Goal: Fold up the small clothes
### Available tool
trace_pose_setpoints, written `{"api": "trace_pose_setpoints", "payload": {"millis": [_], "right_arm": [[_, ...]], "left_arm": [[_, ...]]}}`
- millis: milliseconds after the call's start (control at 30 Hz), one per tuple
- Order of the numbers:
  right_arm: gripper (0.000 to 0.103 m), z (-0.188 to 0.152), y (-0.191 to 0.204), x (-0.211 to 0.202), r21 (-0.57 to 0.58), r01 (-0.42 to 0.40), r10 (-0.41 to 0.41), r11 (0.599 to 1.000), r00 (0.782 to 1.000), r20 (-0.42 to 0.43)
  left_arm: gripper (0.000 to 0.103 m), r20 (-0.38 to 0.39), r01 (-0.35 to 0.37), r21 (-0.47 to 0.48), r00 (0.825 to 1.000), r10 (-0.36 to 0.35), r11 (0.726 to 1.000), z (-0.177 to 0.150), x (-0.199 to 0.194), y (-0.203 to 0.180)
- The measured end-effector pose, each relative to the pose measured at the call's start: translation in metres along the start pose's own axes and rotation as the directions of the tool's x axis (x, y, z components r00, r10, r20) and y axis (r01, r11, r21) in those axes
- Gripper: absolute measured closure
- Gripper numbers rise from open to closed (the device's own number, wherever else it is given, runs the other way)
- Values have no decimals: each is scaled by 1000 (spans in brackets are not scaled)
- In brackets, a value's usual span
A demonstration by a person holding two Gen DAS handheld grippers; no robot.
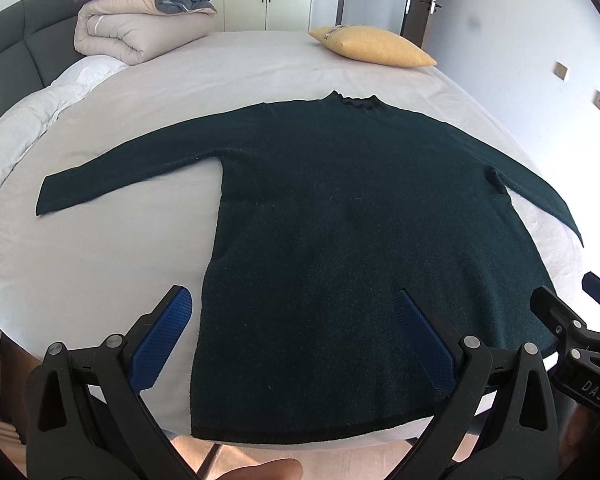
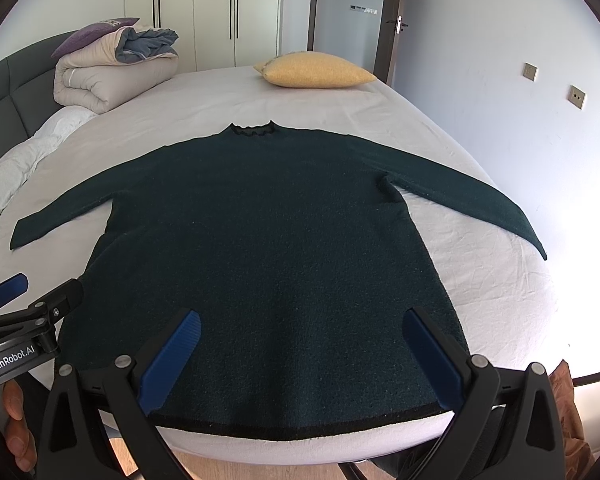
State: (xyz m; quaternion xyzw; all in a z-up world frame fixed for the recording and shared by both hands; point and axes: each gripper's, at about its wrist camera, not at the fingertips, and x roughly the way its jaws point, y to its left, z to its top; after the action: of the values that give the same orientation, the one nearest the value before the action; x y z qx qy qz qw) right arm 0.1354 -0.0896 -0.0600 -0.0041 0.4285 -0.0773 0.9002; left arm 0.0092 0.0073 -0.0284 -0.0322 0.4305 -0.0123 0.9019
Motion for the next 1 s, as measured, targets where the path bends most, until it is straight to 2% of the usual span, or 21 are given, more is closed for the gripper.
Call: {"api": "trace_pose_setpoints", "payload": {"millis": [233, 433, 567, 700, 733, 800, 833, 933, 1000], "right_arm": [[0, -4, 3, 4, -6, 1, -1, 1000, 1000, -23], [0, -2, 5, 6, -21, -5, 4, 1000, 999, -35], [0, 12, 6, 13, -22, -44, 43, 999, 998, -43], [0, 26, 13, 23, -27, -94, 92, 995, 994, -61], [0, 30, 16, 26, -28, -104, 102, 994, 993, -63], [0, 42, 22, 33, -32, -124, 121, 992, 990, -65], [0, 46, 26, 36, -37, -132, 130, 991, 989, -64], [0, 59, 37, 46, -57, -139, 135, 989, 989, -65], [0, 66, 45, 53, -74, -146, 141, 987, 987, -72]], "left_arm": [[0, -18, 11, -16, 1000, -11, 1000, 4, 14, 8], [0, 9, 71, -85, 997, -71, 994, 11, 28, 34], [0, 3, 128, -191, 992, -129, 973, 25, 44, 74], [0, 39, 199, -285, 980, -196, 938, 42, 61, 123], [0, 58, 205, -303, 979, -197, 931, 45, 63, 134], [0, 130, 183, -316, 980, -149, 931, 53, 63, 151], [0, 141, 169, -320, 982, -129, 932, 57, 65, 159], [0, 39, 127, -343, 992, -121, 931, 71, 85, 190], [0, 38, 104, -416, 995, -97, 903, 76, 94, 219]]}}
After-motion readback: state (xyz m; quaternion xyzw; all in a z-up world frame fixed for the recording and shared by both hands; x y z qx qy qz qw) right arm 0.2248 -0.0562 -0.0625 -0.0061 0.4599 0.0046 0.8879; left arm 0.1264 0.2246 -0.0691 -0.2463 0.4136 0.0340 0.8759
